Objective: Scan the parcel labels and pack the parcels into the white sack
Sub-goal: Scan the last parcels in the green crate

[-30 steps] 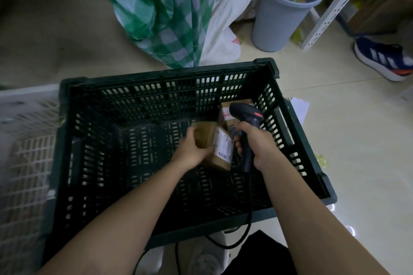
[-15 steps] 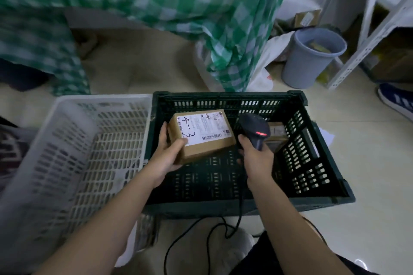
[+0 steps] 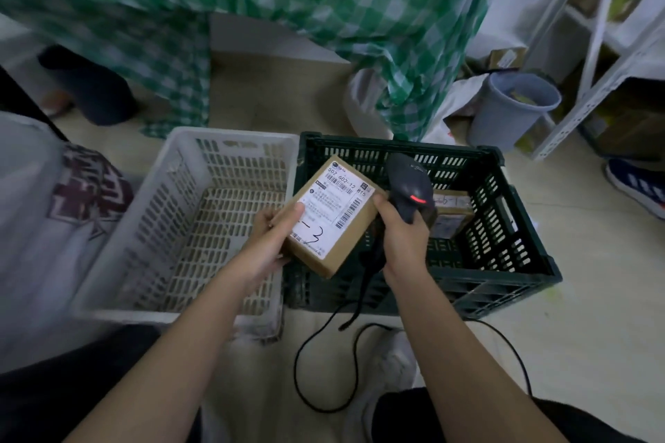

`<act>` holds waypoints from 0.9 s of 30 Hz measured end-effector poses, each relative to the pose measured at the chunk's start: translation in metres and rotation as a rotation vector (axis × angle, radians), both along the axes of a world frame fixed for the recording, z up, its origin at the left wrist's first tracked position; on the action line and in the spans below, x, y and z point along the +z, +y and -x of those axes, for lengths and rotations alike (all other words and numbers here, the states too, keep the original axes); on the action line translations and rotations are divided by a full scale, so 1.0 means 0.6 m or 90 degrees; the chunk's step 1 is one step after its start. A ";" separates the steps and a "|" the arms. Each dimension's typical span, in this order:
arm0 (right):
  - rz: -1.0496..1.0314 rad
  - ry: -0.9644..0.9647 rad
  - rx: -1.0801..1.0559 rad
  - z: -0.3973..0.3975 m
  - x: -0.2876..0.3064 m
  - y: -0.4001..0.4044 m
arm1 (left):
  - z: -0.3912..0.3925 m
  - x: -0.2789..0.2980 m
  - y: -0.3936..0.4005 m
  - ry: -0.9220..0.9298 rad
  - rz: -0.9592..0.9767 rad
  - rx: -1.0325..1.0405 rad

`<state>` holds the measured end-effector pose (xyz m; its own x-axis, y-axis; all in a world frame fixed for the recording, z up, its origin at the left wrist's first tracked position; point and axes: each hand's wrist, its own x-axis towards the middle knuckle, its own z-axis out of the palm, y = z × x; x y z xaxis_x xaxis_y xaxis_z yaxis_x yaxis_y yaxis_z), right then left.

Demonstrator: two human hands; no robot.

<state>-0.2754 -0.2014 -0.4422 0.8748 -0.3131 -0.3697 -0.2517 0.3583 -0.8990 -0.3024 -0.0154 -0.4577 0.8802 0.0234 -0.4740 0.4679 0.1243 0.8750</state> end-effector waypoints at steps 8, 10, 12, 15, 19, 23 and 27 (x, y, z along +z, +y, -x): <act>0.077 -0.054 0.083 0.101 0.066 0.020 | 0.098 0.080 0.063 0.023 -0.077 -0.222; 0.102 -0.061 0.124 0.123 0.081 0.027 | 0.120 0.093 0.065 0.022 -0.089 -0.246; 0.114 -0.081 0.148 0.141 0.095 0.033 | 0.142 0.098 0.066 0.036 -0.090 -0.230; 0.140 -0.108 0.192 0.162 0.111 0.040 | 0.173 0.099 0.065 0.048 -0.046 -0.191; 0.194 -0.124 0.210 0.188 0.126 0.044 | 0.196 0.094 0.074 0.016 -0.014 -0.103; 0.254 -0.086 0.244 0.219 0.130 0.036 | 0.189 0.097 0.082 -0.022 -0.032 0.026; 0.268 -0.029 0.314 0.251 0.117 0.034 | 0.183 0.097 0.081 -0.060 -0.039 0.061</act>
